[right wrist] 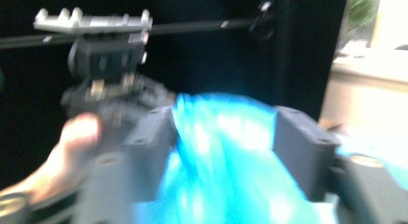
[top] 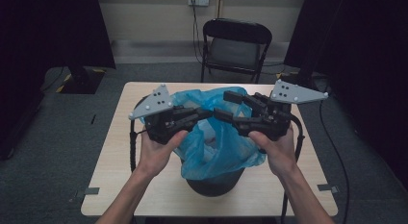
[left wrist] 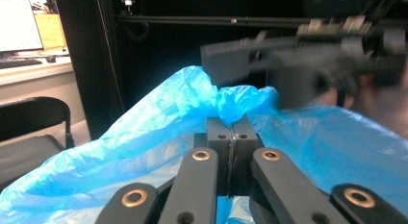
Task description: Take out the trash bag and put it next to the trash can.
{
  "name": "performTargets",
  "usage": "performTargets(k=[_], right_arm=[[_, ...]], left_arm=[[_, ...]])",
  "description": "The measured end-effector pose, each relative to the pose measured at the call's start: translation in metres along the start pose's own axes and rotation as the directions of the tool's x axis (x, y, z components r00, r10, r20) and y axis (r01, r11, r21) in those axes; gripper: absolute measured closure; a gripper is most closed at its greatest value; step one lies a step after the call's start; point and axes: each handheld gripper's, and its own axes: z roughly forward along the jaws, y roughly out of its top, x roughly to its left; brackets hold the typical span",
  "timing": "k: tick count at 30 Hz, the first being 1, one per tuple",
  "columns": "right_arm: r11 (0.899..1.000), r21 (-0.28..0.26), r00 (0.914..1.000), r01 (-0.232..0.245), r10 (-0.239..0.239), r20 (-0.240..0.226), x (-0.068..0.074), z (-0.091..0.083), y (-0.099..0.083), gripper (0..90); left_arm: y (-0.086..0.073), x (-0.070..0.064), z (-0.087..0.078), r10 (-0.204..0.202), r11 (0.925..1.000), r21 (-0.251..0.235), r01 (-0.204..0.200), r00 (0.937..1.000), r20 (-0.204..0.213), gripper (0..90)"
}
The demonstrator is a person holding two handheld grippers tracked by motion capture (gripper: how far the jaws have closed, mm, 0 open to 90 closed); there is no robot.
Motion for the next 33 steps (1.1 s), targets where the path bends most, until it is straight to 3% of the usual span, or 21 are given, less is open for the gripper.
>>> performTargets(k=[2, 5, 8, 10, 12, 14, 16, 19, 21, 23, 25, 30, 33], right_arm=[[0.999, 0.041, 0.9999, 0.006, -0.006, -0.013, -0.002, 0.003, -0.005, 33.7], [0.995, 0.097, 0.9989, 0.037, -0.035, -0.031, -0.002, 0.01, -0.009, 46.8], [0.991, 0.115, 0.9955, 0.066, -0.057, -0.075, 0.001, 0.013, -0.01, 73.9], [0.991, 0.115, 0.9933, 0.074, -0.063, -0.097, 0.001, 0.012, -0.009, 87.1], [0.991, 0.108, 0.994, 0.079, -0.07, -0.084, 0.001, 0.01, -0.009, 90.0], [0.993, 0.089, 0.9951, 0.075, -0.069, -0.071, 0.0, 0.007, -0.009, 90.0], [0.996, 0.066, 0.9966, 0.061, -0.057, -0.059, -0.003, 0.003, -0.008, 90.0], [0.998, 0.043, 0.9979, 0.049, -0.047, -0.044, -0.005, 0.001, -0.008, 90.0], [0.998, 0.034, 0.9984, 0.045, -0.043, -0.036, -0.005, 0.001, -0.008, 90.0], [0.999, 0.028, 0.9984, 0.039, -0.038, -0.042, -0.006, 0.001, -0.008, 90.0], [0.999, 0.026, 0.9982, 0.037, -0.036, -0.047, -0.005, 0.002, -0.008, 90.0], [0.998, 0.035, 0.9958, 0.045, -0.042, -0.082, 0.0, 0.006, -0.007, 90.0], [0.998, 0.037, 0.9947, 0.053, -0.049, -0.09, 0.004, 0.007, -0.006, 90.0]], left_arm=[[0.001, 0.002, -0.002, -0.005, 1.0, -0.008, 0.005, 0.9999, 0.009, 90.0], [0.001, 0.002, -0.002, -0.019, 0.9997, -0.015, 0.02, 0.9994, 0.029, 90.0], [0.001, 0.001, -0.004, -0.025, 0.9994, -0.022, 0.026, 0.9989, 0.04, 87.4], [0.0, 0.002, -0.007, -0.033, 0.9991, -0.025, 0.034, 0.9993, 0.019, 72.1], [-0.002, 0.002, -0.012, -0.034, 0.9994, -0.005, 0.034, 0.9994, 0.0, 52.3], [-0.006, 0.001, -0.019, -0.024, 0.9997, 0.004, 0.024, 0.9994, -0.024, 40.6], [-0.011, 0.002, -0.025, -0.018, 0.9996, 0.02, 0.019, 0.9997, -0.016, 37.4], [-0.018, 0.003, -0.026, -0.006, 0.9939, 0.11, 0.01, 0.9996, -0.029, 35.7], [-0.023, 0.004, -0.024, -0.004, 0.9869, 0.161, 0.01, 0.9991, -0.041, 38.8], [-0.027, 0.004, -0.023, 0.019, 0.9799, 0.199, -0.01, 0.9987, -0.047, 64.5], [-0.028, 0.007, -0.023, 0.015, 0.982, 0.188, -0.016, 0.9999, 0.008, 90.0], [-0.005, 0.006, -0.024, 0.006, 0.9974, 0.072, -0.006, 1.0, 0.005, 90.0], [0.011, 0.001, -0.023, 0.034, 0.9972, 0.067, -0.033, 0.9993, -0.014, 90.0]])
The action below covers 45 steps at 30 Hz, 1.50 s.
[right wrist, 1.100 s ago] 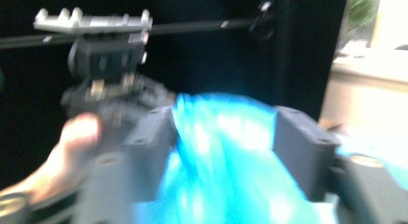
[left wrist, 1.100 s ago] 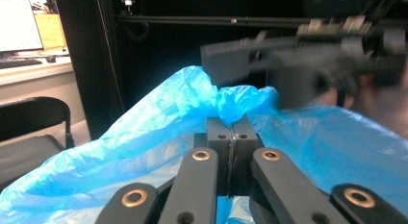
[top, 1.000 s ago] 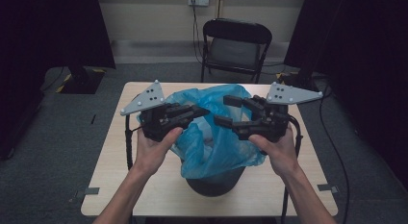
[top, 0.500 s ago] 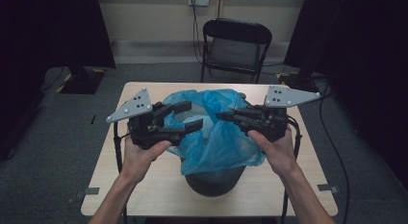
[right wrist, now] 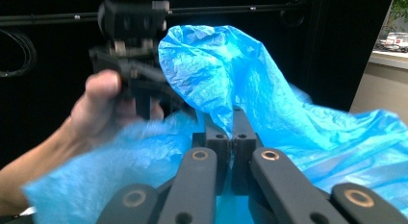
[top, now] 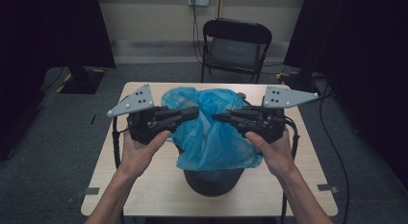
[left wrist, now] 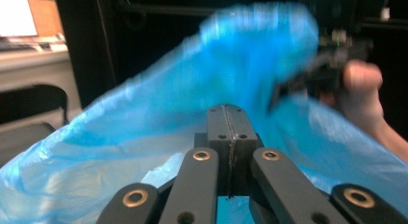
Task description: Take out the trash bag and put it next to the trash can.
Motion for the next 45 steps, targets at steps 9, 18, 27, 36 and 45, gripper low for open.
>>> performTargets(k=[9, 18, 27, 36, 45], right_arm=[[0.999, 0.015, 0.994, -0.045, 0.047, -0.099, 0.002, 0.014, 0.003, 54.0], [0.996, 0.083, 0.9979, 0.023, -0.017, -0.063, 0.005, 0.031, 0.007, 87.6], [1.0, 0.003, 0.9999, 0.01, -0.01, -0.003, -0.005, 0.01, 0.032, 89.2], [0.997, -0.075, 0.9996, 0.028, -0.029, -0.008, 0.003, 0.009, 0.058, 89.3], [0.995, -0.1, 0.9947, -0.002, 0.013, 0.102, -0.001, -0.019, 0.044, 25.3]], left_arm=[[0.025, -0.007, 0.015, -0.013, 0.9954, -0.093, 0.02, 0.9969, 0.077, 90.0], [0.028, -0.011, 0.024, -0.019, 0.9931, -0.113, 0.03, 0.9948, 0.101, 90.0], [0.014, 0.009, 0.013, -0.063, 0.991, -0.117, 0.066, 0.9977, 0.025, 16.1], [0.016, 0.003, 0.045, -0.024, 0.9996, -0.013, 0.024, 0.9991, 0.035, 39.5], [0.022, 0.012, 0.037, -0.037, 0.9986, -0.036, 0.038, 0.999, 0.027, 87.8]])
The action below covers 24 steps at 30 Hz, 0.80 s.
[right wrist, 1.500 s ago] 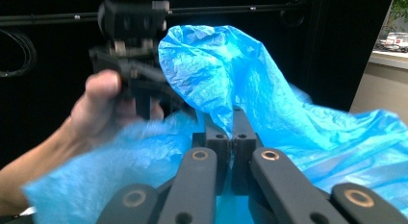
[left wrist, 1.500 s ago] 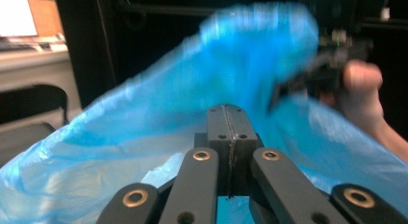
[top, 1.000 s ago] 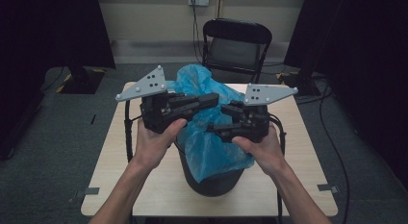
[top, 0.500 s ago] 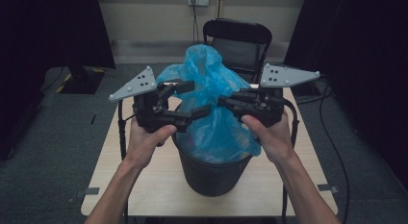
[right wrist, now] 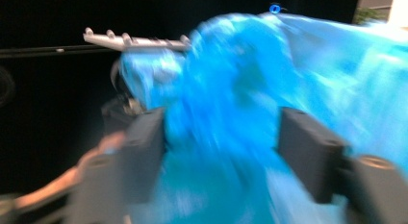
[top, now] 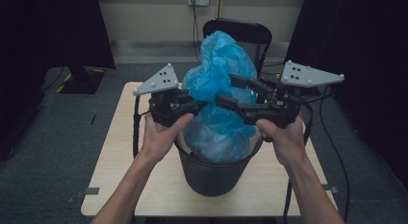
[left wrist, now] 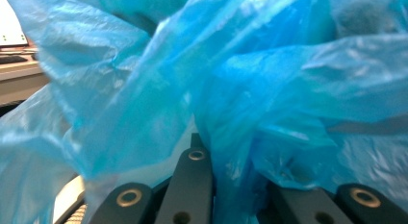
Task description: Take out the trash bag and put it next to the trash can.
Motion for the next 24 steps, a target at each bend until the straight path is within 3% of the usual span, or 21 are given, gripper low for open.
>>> performTargets(k=[2, 5, 9, 11, 12, 15, 17, 20, 23, 24], right_arm=[[1.0, 0.002, 0.9993, 0.003, -0.003, 0.038, -0.004, -0.006, -0.006, 18.0], [1.0, 0.011, 0.9991, -0.014, 0.014, 0.04, -0.012, -0.008, -0.015, 15.7], [0.999, 0.02, 0.9971, -0.036, 0.037, -0.066, -0.019, 0.005, -0.021, 16.2], [0.999, 0.026, 0.9953, -0.045, 0.047, -0.085, -0.02, 0.014, -0.021, 15.1], [0.997, 0.061, 0.9934, -0.049, 0.055, -0.1, -0.021, 0.024, -0.021, 14.8], [0.995, 0.084, 0.9923, -0.047, 0.057, -0.11, -0.021, 0.032, -0.022, 14.8], [0.987, 0.159, 0.9949, -0.01, 0.026, -0.097, -0.018, 0.045, -0.025, 14.2], [0.979, 0.203, 0.9972, 0.002, 0.013, -0.074, -0.018, 0.053, -0.029, 14.0], [0.98, 0.197, 0.9974, -0.006, 0.02, -0.07, -0.021, 0.057, -0.033, 17.8], [0.982, 0.188, 0.9979, -0.003, 0.015, -0.063, -0.022, 0.058, -0.033, 26.0]], left_arm=[[0.003, 0.003, -0.006, -0.013, 0.9996, -0.023, 0.013, 0.9999, -0.009, 87.7], [0.009, 0.004, -0.011, -0.009, 0.9993, -0.035, 0.008, 0.9999, -0.007, 87.7], [0.018, -0.001, -0.009, 0.022, 0.9989, -0.04, -0.023, 0.9997, -0.012, 87.7], [0.021, -0.004, -0.006, 0.027, 0.9987, -0.042, -0.027, 0.9996, -0.002, 87.7], [0.022, -0.005, -0.004, 0.027, 0.9989, -0.039, -0.027, 0.9996, -0.004, 87.7], [0.024, -0.006, 0.001, 0.021, 0.9988, -0.044, -0.02, 0.9995, 0.021, 87.7], [0.026, -0.007, 0.003, 0.017, 0.9985, -0.053, -0.015, 0.9992, 0.037, 87.7], [0.029, -0.009, 0.005, 0.027, 0.9978, -0.061, -0.024, 0.9987, 0.043, 87.8], [0.029, -0.007, 0.007, 0.024, 0.9976, -0.066, -0.02, 0.9975, 0.066, 88.0], [0.028, -0.006, 0.008, 0.013, 0.9974, -0.072, -0.007, 0.9967, 0.08, 88.1]])
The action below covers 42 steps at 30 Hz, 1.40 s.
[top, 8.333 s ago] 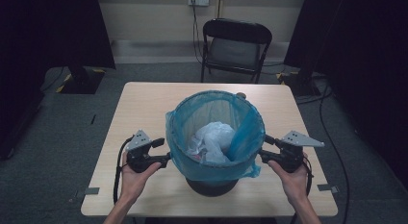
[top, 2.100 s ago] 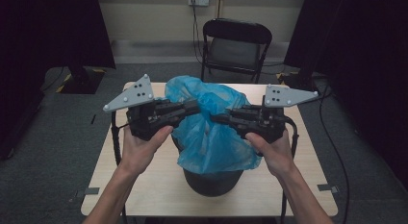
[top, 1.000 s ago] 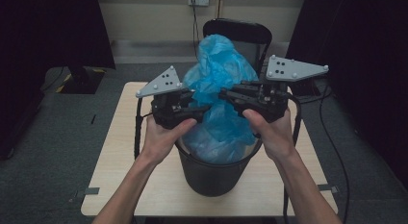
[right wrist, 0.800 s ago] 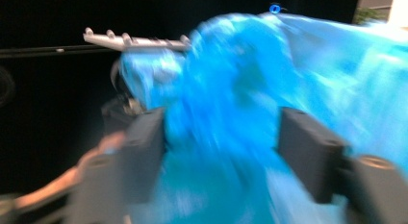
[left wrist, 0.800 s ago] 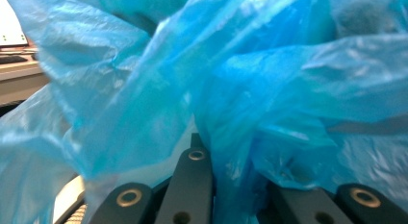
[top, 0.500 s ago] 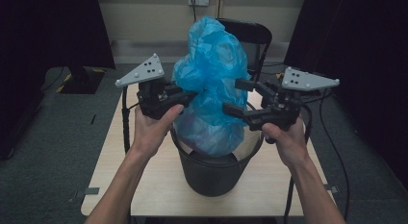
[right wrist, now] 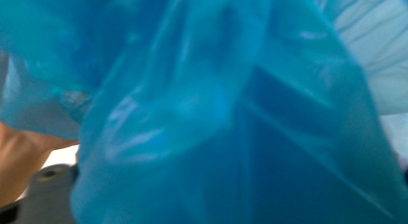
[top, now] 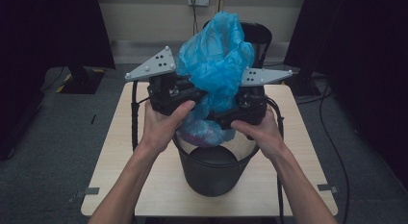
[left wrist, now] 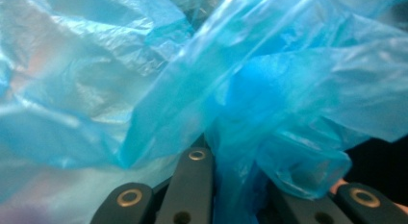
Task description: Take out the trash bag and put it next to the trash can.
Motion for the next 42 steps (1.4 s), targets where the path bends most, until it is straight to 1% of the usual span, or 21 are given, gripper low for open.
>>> performTargets(k=[2, 3, 4, 5, 6, 8, 10, 13, 14, 19, 25, 27, 29, 31, 32, 33, 35, 37, 39, 40, 42], right_arm=[[1.0, -0.011, 0.9996, 0.011, -0.012, -0.024, -0.003, 0.001, 0.001, 43.8], [1.0, -0.017, 0.9997, 0.015, -0.015, -0.019, -0.004, 0.0, 0.002, 53.1], [1.0, -0.023, 0.9994, 0.017, -0.017, -0.029, -0.006, 0.0, 0.002, 60.8], [0.999, -0.033, 0.9991, 0.0, -0.001, -0.043, -0.011, -0.001, 0.001, 72.7], [0.999, -0.033, 0.9991, 0.0, -0.001, -0.043, -0.011, -0.001, 0.001, 72.7], [0.999, -0.047, 0.9989, -0.003, 0.001, -0.048, -0.015, -0.001, 0.001, 78.9], [0.999, -0.049, 0.9991, -0.004, 0.002, -0.044, -0.015, -0.002, 0.001, 82.4], [0.999, -0.05, 0.9997, -0.01, 0.009, -0.023, -0.014, -0.005, 0.0, 84.6], [0.998, -0.067, 1.0, -0.005, 0.004, -0.009, -0.015, -0.007, 0.0, 85.4], [0.996, -0.09, 0.9998, -0.015, 0.016, 0.014, -0.019, -0.01, 0.001, 85.9], [0.99, -0.133, 0.997, -0.048, 0.055, 0.055, -0.034, -0.017, 0.0, 85.8], [0.989, -0.139, 0.9946, -0.054, 0.065, 0.08, -0.04, -0.019, 0.0, 85.9], [0.99, -0.129, 0.9939, -0.052, 0.064, 0.09, -0.044, -0.017, 0.001, 85.9], [0.991, -0.121, 0.9934, -0.053, 0.065, 0.095, -0.049, -0.015, 0.002, 85.9], [0.992, -0.118, 0.9924, -0.052, 0.065, 0.105, -0.054, -0.013, 0.004, 85.9], [0.992, -0.118, 0.9924, -0.052, 0.065, 0.105, -0.054, -0.013, 0.004, 85.9], [0.992, -0.115, 0.9909, -0.053, 0.066, 0.117, -0.06, -0.012, 0.006, 85.9], [0.993, -0.106, 0.9902, -0.046, 0.059, 0.126, -0.066, -0.011, 0.008, 85.9], [0.992, -0.112, 0.9897, -0.057, 0.071, 0.125, -0.071, -0.011, 0.008, 85.9], [0.992, -0.114, 0.9894, -0.059, 0.073, 0.126, -0.074, -0.01, 0.007, 86.0], [0.991, -0.114, 0.9867, -0.07, 0.086, 0.138, -0.08, -0.009, 0.005, 86.1]], left_arm=[[-0.001, 0.002, 0.0, -0.005, 0.9999, -0.015, 0.005, 0.9998, 0.018, 88.1], [-0.002, 0.002, 0.0, -0.003, 0.9998, -0.017, 0.003, 0.9998, 0.02, 88.1], [-0.003, 0.002, -0.001, 0.002, 0.9999, -0.016, -0.002, 0.9998, 0.022, 88.2], [-0.004, 0.001, -0.001, 0.0, 0.9999, -0.013, 0.001, 0.9999, 0.016, 88.1], [-0.005, 0.001, -0.001, 0.002, 1.0, -0.01, -0.002, 1.0, 0.009, 88.1], [-0.007, 0.001, -0.001, -0.005, 0.9999, -0.009, 0.005, 1.0, 0.009, 88.1], [-0.009, 0.001, -0.002, -0.006, 0.9999, -0.009, 0.006, 0.9999, 0.011, 88.0], [-0.01, -0.002, -0.003, 0.01, 0.9999, -0.005, -0.01, 0.9999, -0.007, 87.3], [-0.01, -0.002, -0.004, 0.01, 0.9999, -0.006, -0.01, 0.9999, -0.009, 86.5], [-0.01, -0.001, -0.005, 0.008, 1.0, 0.0, -0.008, 0.9989, -0.046, 83.9], [-0.015, 0.012, -0.011, -0.035, 0.9994, 0.002, 0.035, 0.994, -0.104, 83.2], [-0.018, 0.016, -0.012, -0.049, 0.9987, 0.01, 0.051, 0.99, -0.132, 83.3], [-0.02, 0.02, -0.011, -0.066, 0.9976, 0.01, 0.069, 0.9873, -0.144, 83.3], [-0.021, 0.023, -0.011, -0.069, 0.9974, 0.008, 0.071, 0.9846, -0.16, 82.8], [-0.022, 0.025, -0.011, -0.069, 0.9973, 0.013, 0.073, 0.9831, -0.17, 79.0], [-0.022, 0.027, -0.01, -0.071, 0.9969, 0.021, 0.076, 0.9823, -0.173, 79.0], [-0.024, 0.03, -0.009, -0.075, 0.9961, 0.032, 0.082, 0.9811, -0.178, 77.8], [-0.024, 0.033, -0.008, -0.088, 0.9947, 0.036, 0.096, 0.9788, -0.185, 72.5], [-0.025, 0.033, -0.008, -0.098, 0.9934, 0.04, 0.108, 0.9771, -0.189, 67.3], [-0.025, 0.034, -0.008, -0.091, 0.9938, 0.044, 0.102, 0.975, -0.203, 63.2], [-0.025, 0.033, -0.011, -0.086, 0.9943, 0.044, 0.098, 0.9708, -0.224, 50.1]])
